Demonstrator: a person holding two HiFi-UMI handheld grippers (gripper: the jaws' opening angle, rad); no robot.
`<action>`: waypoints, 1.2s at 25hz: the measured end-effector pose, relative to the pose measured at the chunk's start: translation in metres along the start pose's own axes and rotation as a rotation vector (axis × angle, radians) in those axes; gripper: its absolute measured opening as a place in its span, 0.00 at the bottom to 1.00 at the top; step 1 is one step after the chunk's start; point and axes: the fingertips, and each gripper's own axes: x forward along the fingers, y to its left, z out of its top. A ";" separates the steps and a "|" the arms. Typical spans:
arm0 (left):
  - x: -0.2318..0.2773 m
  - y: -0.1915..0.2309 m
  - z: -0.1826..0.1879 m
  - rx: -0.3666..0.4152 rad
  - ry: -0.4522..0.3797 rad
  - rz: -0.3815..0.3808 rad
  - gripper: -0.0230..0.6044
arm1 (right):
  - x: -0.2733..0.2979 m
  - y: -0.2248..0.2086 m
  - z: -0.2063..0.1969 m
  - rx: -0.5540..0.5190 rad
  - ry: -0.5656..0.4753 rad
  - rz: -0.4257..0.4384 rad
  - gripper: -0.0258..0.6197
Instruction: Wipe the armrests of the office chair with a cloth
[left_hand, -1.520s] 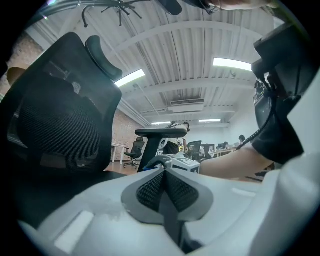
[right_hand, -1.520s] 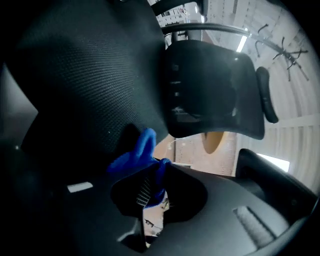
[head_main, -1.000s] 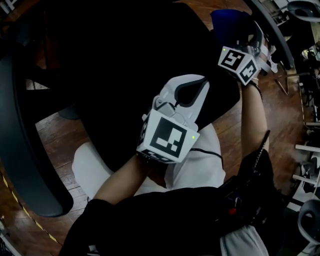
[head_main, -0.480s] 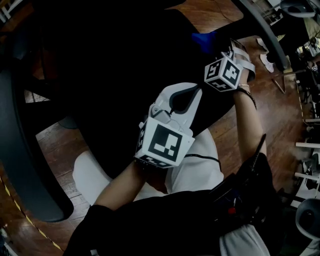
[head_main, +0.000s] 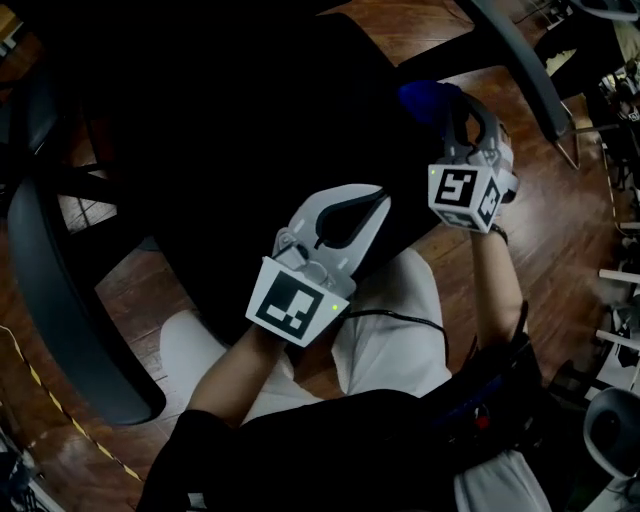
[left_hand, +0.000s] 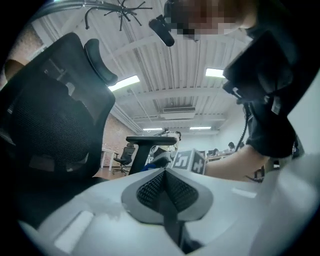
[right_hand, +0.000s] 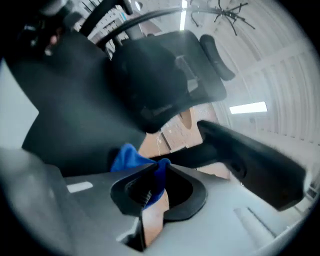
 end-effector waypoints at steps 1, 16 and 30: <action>-0.001 -0.007 -0.001 0.002 0.008 -0.029 0.04 | -0.020 0.002 0.021 -0.008 -0.047 0.037 0.09; -0.017 -0.136 0.295 -0.346 -0.058 -0.189 0.04 | -0.172 -0.293 0.074 0.507 -0.148 0.057 0.09; 0.151 -0.010 0.337 -0.288 0.119 0.556 0.04 | -0.090 -0.390 -0.040 0.744 -0.436 0.408 0.09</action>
